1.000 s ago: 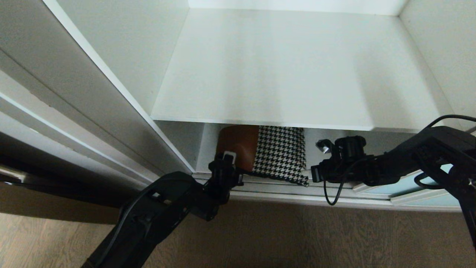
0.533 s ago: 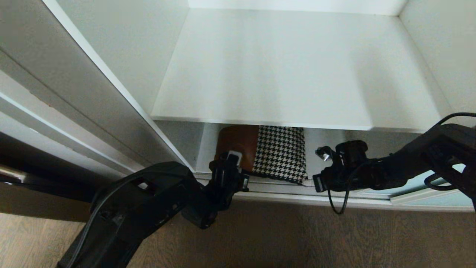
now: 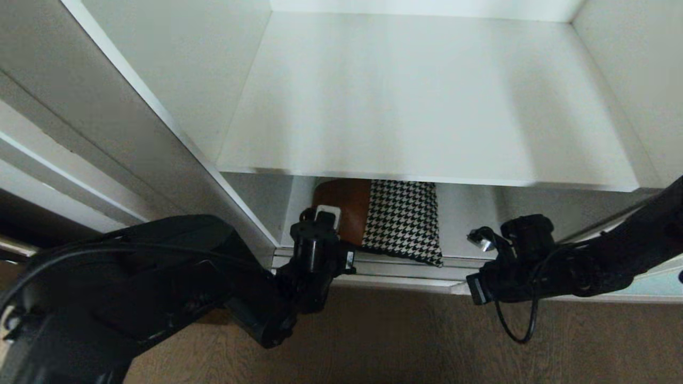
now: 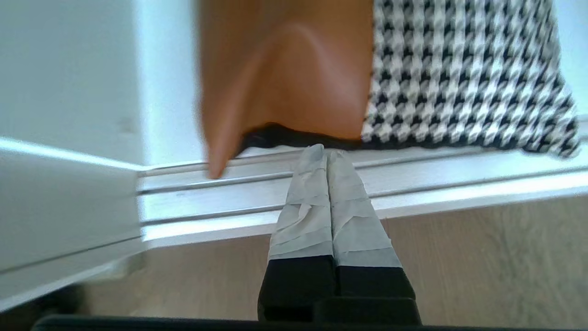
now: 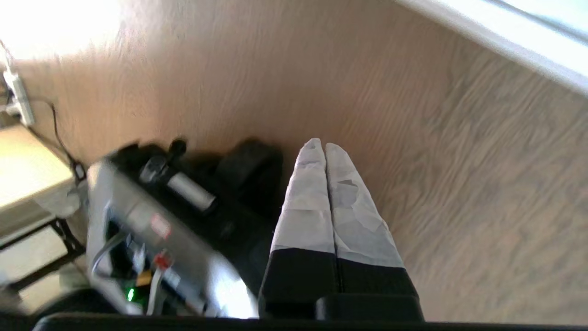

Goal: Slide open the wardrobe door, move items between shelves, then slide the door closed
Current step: Place the pillow on the lower shelf

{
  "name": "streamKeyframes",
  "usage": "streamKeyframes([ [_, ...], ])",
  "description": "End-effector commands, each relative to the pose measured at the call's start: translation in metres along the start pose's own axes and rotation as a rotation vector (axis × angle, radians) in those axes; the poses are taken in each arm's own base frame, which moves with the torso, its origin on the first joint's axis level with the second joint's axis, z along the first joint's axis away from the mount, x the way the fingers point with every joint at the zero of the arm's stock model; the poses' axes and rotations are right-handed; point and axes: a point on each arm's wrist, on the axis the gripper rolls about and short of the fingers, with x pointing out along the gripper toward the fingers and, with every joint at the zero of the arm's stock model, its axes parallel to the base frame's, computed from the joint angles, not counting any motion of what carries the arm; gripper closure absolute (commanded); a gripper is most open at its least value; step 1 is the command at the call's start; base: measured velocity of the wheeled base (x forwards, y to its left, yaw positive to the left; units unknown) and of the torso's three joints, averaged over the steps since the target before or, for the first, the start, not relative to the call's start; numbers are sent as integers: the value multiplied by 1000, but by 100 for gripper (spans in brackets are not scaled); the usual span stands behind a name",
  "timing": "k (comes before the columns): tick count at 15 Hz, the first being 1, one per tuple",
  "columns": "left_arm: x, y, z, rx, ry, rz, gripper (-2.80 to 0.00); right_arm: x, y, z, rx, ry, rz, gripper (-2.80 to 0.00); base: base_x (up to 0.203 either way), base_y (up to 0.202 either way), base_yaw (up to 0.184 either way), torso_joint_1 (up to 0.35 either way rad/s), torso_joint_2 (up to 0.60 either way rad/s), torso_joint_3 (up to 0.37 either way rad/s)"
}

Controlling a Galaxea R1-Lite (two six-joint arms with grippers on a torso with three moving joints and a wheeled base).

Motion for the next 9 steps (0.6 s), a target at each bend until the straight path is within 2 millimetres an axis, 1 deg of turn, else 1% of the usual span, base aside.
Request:
streamKeyframes([
  [1,-37,11,39,-36,-62,20,0,-43,26,-1,-37,-55,-8,0,0,0,0,0,0,0],
  [3,-65,25,52,-41,-69,32,0,-75,44,-14,-50,-76,-14,0,0,0,0,0,0,0],
  [5,-92,38,64,-45,-83,77,0,-103,60,-36,-53,-84,-16,0,0,0,0,0,0,0],
  [7,-114,50,67,-39,-83,152,0,-128,71,-58,-49,-104,-24,0,0,0,0,0,0,0],
  [9,-136,62,72,-40,-94,179,0,-151,78,-78,-21,-132,-43,0,0,0,0,0,0,0],
])
